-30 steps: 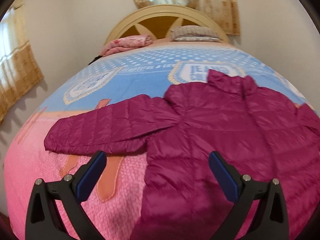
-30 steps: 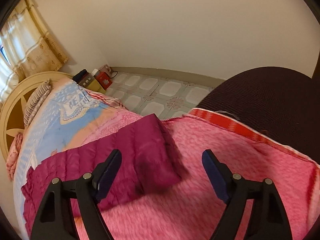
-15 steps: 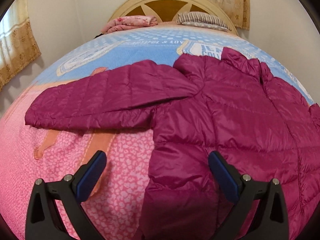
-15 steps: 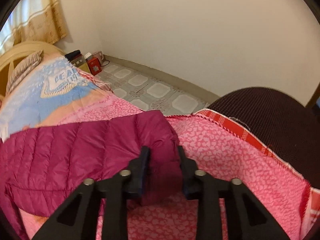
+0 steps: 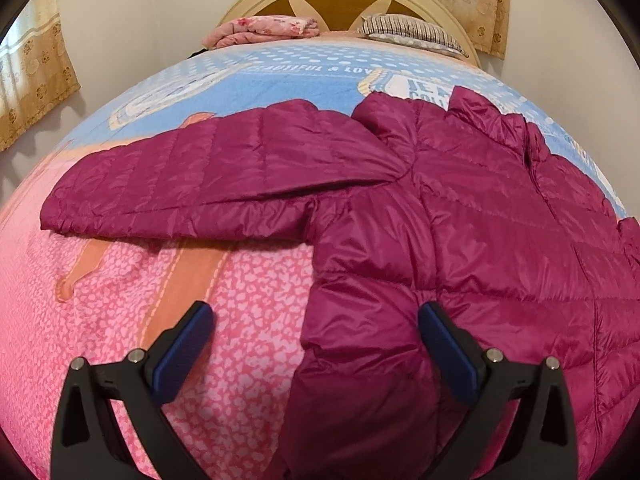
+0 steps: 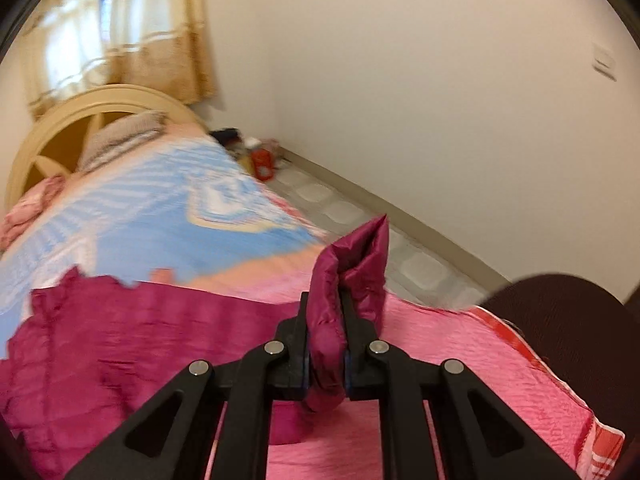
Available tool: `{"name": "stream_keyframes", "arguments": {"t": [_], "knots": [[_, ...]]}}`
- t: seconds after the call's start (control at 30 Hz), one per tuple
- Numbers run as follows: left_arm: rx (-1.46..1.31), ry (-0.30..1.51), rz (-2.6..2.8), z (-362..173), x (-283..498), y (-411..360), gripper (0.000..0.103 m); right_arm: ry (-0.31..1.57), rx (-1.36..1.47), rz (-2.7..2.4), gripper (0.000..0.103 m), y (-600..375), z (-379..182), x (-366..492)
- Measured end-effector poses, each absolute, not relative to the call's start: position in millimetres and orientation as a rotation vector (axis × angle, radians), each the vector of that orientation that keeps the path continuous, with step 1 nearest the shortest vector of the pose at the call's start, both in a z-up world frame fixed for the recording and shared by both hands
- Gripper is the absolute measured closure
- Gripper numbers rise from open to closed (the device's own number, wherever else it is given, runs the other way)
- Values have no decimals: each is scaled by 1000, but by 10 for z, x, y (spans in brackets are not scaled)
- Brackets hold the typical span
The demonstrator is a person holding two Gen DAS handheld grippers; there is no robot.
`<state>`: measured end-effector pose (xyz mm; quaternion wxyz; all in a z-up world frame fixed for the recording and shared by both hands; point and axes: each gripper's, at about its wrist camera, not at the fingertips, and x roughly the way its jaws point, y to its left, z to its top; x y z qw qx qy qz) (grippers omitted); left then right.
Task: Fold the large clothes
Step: 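Carry the sleeve across the jacket body with the right gripper and release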
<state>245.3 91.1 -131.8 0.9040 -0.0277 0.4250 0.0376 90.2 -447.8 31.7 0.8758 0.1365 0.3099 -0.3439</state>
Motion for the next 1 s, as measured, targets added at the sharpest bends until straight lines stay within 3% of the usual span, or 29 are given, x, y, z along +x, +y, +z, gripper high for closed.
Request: {"name": "stream_keyframes", "arguments": {"t": [0.47,0.7,1.0], "knots": [[34,748,183,-1092,2067,1257,0,647,181,-365,93,-2915,345,1578],[-53,824,156,-1307,2169,1390,0,716,238,-336,93,-2760,-13,1796],[-131,856,114,-1366,2211,1468,0,657,186,-189,94,-2189,352,2132]]}}
